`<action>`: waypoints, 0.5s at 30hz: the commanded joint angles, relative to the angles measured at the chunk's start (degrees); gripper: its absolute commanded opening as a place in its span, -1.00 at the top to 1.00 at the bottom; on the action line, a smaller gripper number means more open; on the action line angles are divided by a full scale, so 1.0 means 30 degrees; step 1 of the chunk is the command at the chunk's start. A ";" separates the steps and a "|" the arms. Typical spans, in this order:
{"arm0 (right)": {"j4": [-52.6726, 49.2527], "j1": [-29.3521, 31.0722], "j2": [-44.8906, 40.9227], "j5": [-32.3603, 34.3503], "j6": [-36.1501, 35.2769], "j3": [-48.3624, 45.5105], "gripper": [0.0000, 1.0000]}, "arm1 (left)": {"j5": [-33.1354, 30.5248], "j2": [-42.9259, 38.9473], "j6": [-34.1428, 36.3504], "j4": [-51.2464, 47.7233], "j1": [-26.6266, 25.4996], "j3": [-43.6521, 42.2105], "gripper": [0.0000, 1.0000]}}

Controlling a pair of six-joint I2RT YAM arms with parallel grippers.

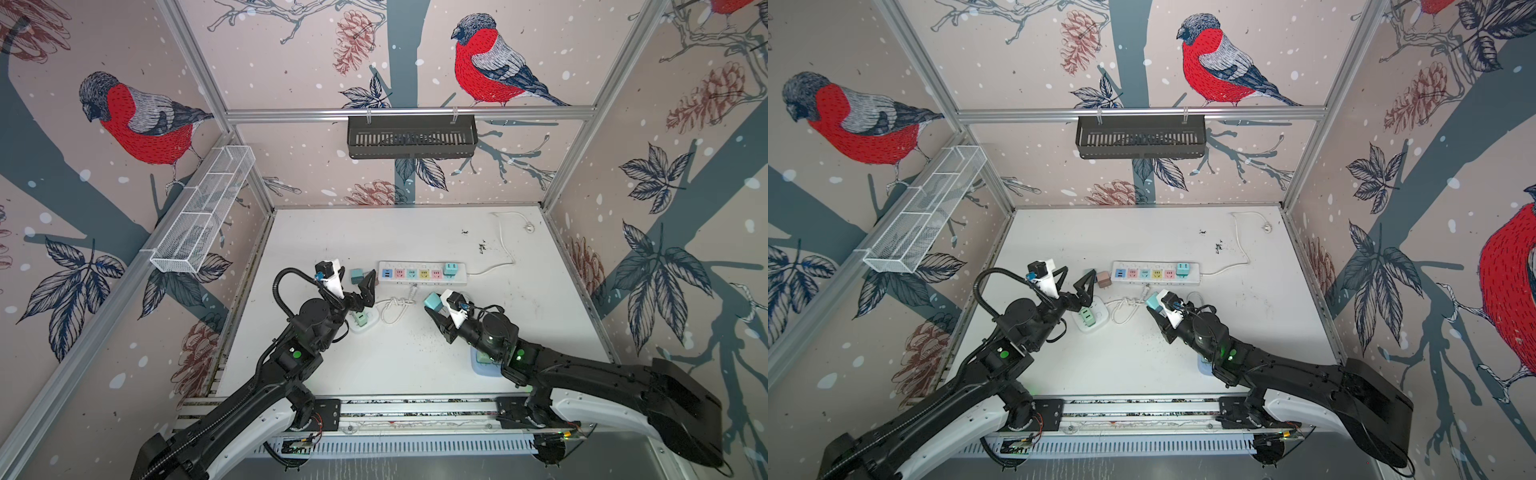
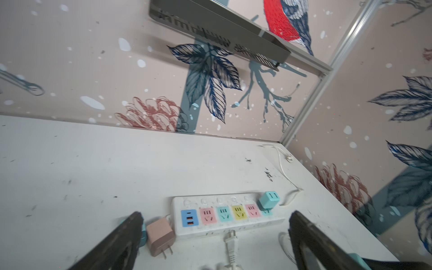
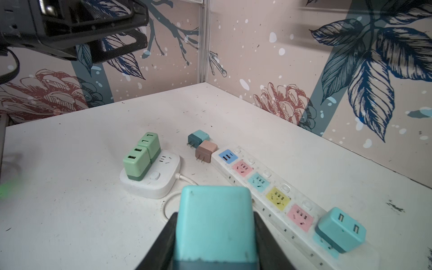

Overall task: Insert the plug
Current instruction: 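Lift the teal adapter with the right gripper toward the left gripper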

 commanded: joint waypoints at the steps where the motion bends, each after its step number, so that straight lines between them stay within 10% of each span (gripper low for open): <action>1: 0.0808 -0.0257 -0.0919 0.1354 -0.1189 -0.0472 0.83 | 0.3836 0.1038 0.0944 0.0087 0.0011 0.1464 -0.89; 15: 0.4350 -0.1300 -0.5543 0.1467 -0.3905 -0.2947 0.89 | 0.9916 0.5766 0.3719 -0.1075 -0.0968 0.5025 -0.82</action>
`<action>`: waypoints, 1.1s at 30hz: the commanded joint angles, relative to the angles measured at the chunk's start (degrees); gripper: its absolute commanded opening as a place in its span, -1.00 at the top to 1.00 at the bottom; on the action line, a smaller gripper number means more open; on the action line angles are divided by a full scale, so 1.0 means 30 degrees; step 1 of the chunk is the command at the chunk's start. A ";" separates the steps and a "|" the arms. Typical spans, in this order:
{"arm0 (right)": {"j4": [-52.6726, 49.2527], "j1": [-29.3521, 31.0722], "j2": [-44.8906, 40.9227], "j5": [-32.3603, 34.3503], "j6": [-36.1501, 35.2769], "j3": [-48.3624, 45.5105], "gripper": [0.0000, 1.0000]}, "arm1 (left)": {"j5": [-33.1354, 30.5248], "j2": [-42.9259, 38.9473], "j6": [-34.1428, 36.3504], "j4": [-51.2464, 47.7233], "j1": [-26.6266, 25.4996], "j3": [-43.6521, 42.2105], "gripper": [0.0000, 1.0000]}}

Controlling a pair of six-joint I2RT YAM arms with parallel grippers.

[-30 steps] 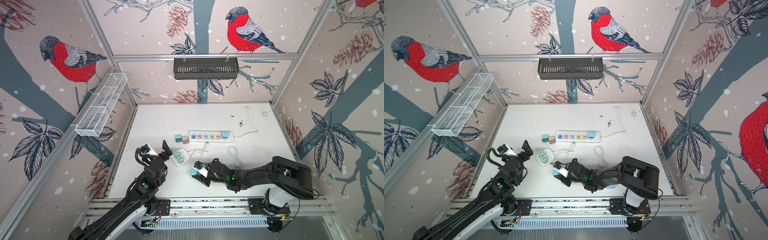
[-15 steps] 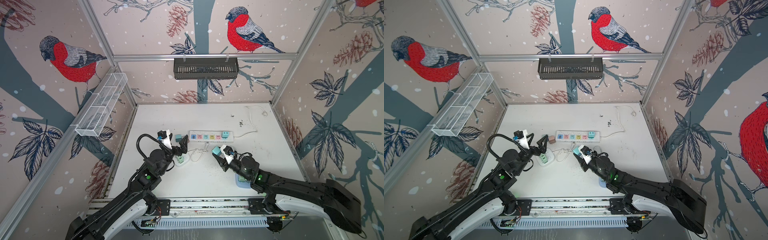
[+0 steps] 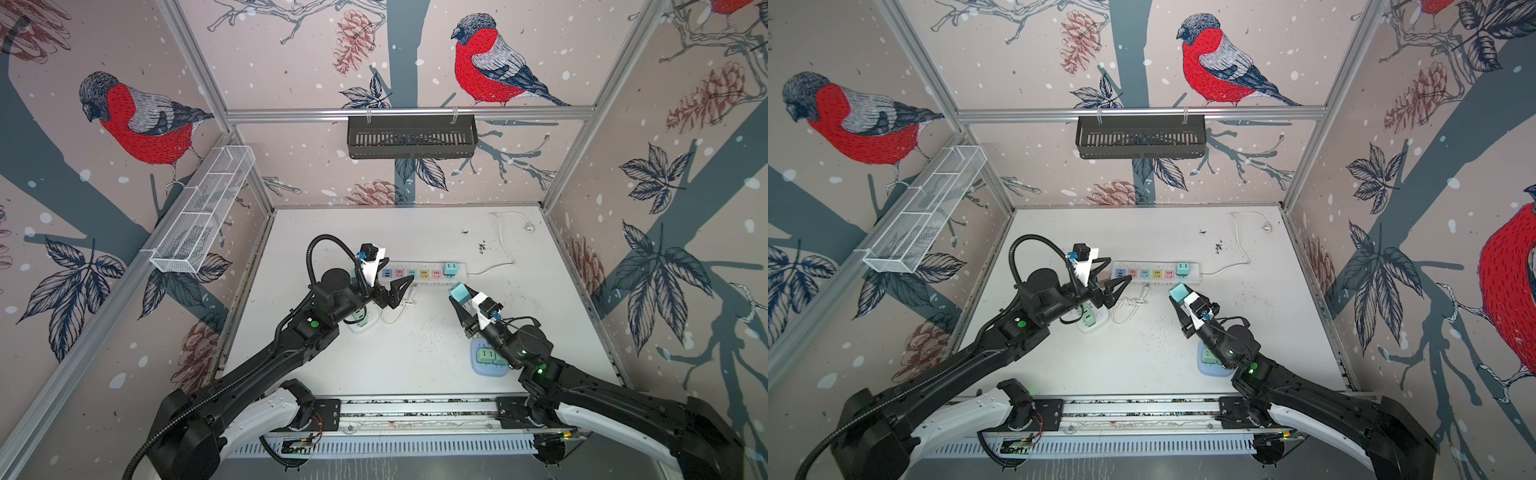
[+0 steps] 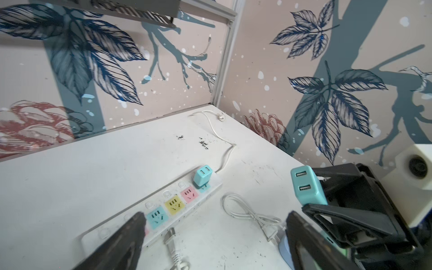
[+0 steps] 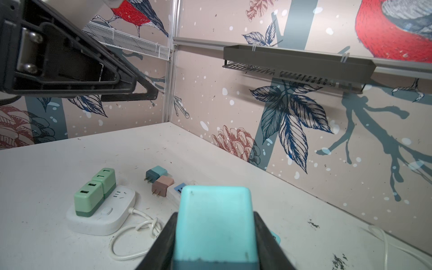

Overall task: Insert the plug
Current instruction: 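Close the left gripper on the teal adapter held by the right gripper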

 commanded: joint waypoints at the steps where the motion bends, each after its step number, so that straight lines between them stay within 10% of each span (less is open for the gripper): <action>1: 0.2184 -0.0101 -0.0038 -0.0078 -0.1198 -0.0334 0.90 | 0.1618 0.0741 0.1242 -0.0413 -0.0747 0.0800 -0.81; 33: 0.3122 0.1113 0.0926 -0.1982 -0.8236 0.0558 0.93 | 0.6429 0.3858 0.2905 -0.1860 -0.2859 0.3527 -0.53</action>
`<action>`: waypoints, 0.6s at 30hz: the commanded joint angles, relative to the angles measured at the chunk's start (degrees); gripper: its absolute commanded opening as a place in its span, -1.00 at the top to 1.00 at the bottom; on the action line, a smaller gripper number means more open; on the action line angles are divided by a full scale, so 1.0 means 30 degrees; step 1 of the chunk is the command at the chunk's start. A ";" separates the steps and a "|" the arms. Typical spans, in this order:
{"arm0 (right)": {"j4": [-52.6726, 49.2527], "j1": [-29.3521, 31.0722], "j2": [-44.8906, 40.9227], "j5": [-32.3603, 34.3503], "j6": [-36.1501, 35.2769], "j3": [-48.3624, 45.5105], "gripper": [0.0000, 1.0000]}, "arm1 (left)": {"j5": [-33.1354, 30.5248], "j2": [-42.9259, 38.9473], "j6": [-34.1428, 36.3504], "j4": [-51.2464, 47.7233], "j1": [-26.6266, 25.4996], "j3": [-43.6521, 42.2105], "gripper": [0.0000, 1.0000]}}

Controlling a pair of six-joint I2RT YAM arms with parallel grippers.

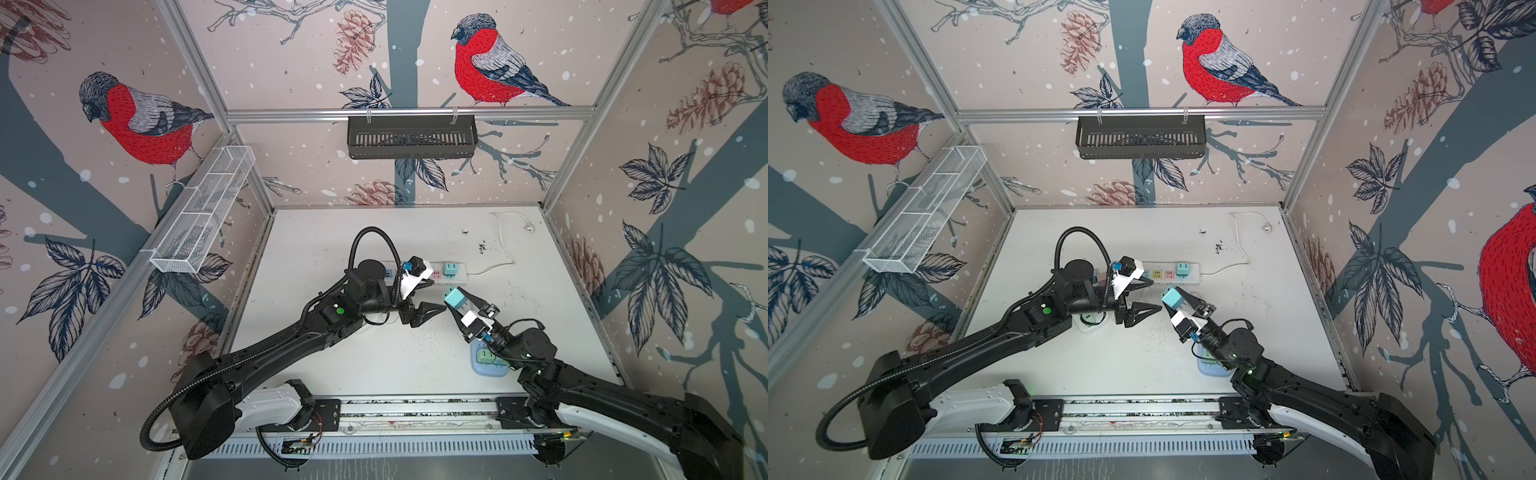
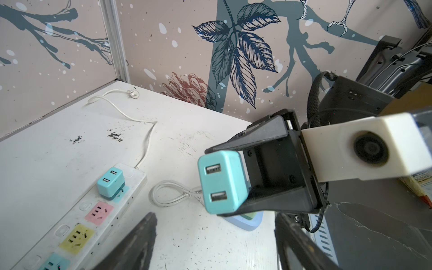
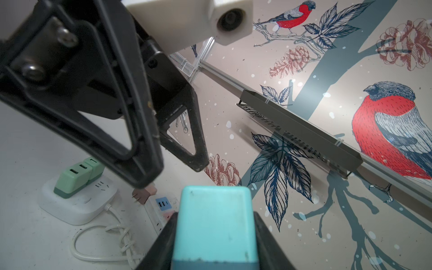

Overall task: Insert the plug
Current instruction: 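Close the left gripper on the teal adapter held by the right gripper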

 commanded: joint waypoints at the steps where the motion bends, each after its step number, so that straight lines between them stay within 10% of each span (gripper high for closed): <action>1: 0.1530 0.0408 0.0310 0.0078 -0.0975 0.0329 0.93 | 0.0858 0.0425 -0.0182 0.0388 -0.0051 0.0459 -0.50; 18: 0.2256 0.0533 0.2380 -0.0418 -0.1819 0.1285 0.93 | 0.1342 0.1854 0.0037 -0.0940 -0.0204 0.1647 0.15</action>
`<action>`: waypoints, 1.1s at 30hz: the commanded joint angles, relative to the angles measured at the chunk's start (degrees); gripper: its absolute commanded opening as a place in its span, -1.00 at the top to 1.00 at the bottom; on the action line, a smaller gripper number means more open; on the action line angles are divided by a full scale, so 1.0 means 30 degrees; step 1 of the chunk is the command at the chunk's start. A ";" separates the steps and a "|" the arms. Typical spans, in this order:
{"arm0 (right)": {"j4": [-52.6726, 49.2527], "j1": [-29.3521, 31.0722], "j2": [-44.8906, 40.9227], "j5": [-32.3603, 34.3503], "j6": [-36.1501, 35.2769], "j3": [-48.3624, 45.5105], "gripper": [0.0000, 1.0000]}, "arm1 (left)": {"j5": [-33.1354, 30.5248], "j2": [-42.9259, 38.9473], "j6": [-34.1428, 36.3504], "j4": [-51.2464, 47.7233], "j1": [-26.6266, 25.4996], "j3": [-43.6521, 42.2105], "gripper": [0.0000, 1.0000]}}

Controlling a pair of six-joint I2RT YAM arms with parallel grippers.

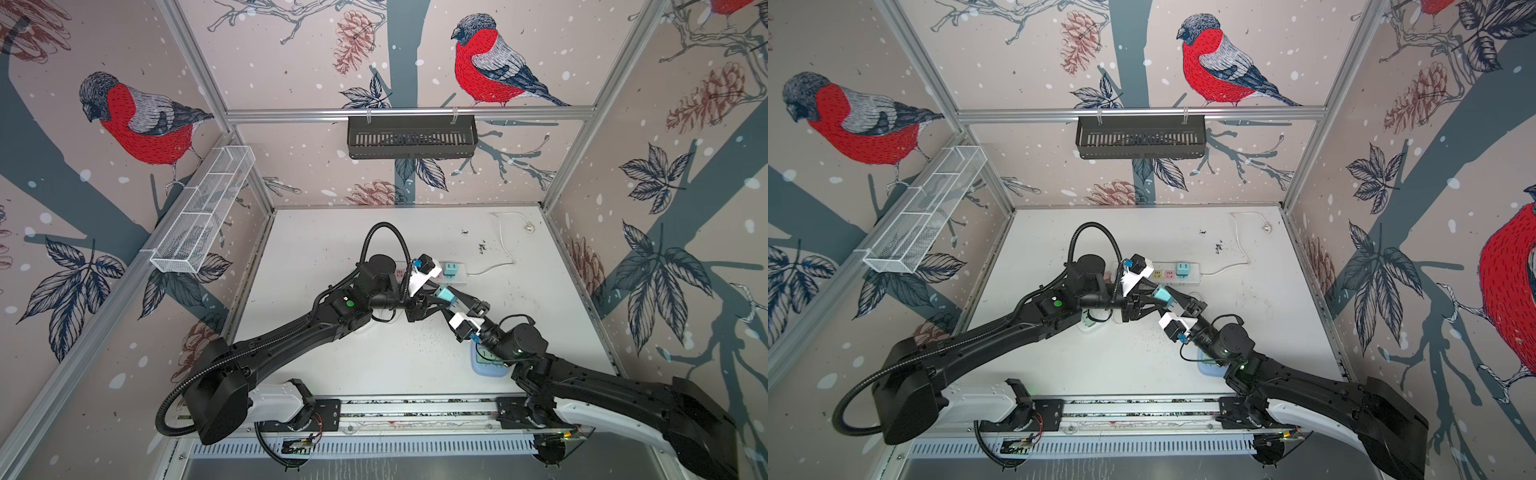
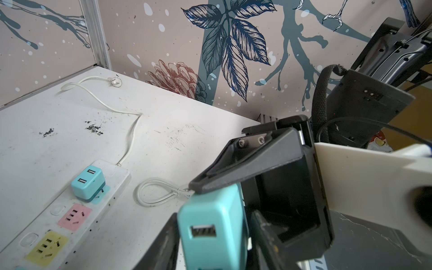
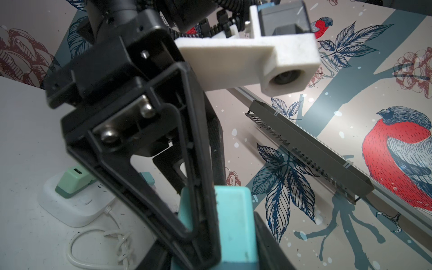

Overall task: Insert the plug
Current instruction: 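Close the left gripper on the teal adapter held by the right gripper, then open the right gripper and withdraw it while the left gripper holds the adapter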

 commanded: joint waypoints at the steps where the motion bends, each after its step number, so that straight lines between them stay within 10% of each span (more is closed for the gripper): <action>1: 0.1423 0.0032 0.0190 -0.0138 -0.0391 0.0174 0.93 | 0.0435 0.0177 0.0369 -0.0303 -0.0088 0.0354 0.19; 8: 0.1108 0.0067 0.0122 -0.0095 -0.0499 0.0326 0.71 | 0.0633 0.0632 0.0715 -0.0375 -0.0147 0.0698 0.77; 14: 0.2743 0.0067 -0.0037 0.0173 -0.0227 -0.0714 -0.33 | -0.0584 0.1005 0.1046 -0.0029 -0.0144 0.0567 1.00; 15: 0.2639 0.0029 -0.0189 0.0304 -0.0175 -0.0781 -0.99 | -0.0963 0.1065 0.1075 -0.0176 -0.0161 0.0668 1.00; 30: 0.0841 -0.3928 -0.3512 0.1129 0.5278 -0.2886 -0.99 | -0.8009 0.0528 0.6675 0.0472 -0.0117 -0.0754 1.00; 33: 0.0818 -0.6615 -0.2655 0.0675 0.7836 -0.2751 -0.99 | -0.5794 0.0646 1.1055 0.0511 -0.0117 -0.1737 1.00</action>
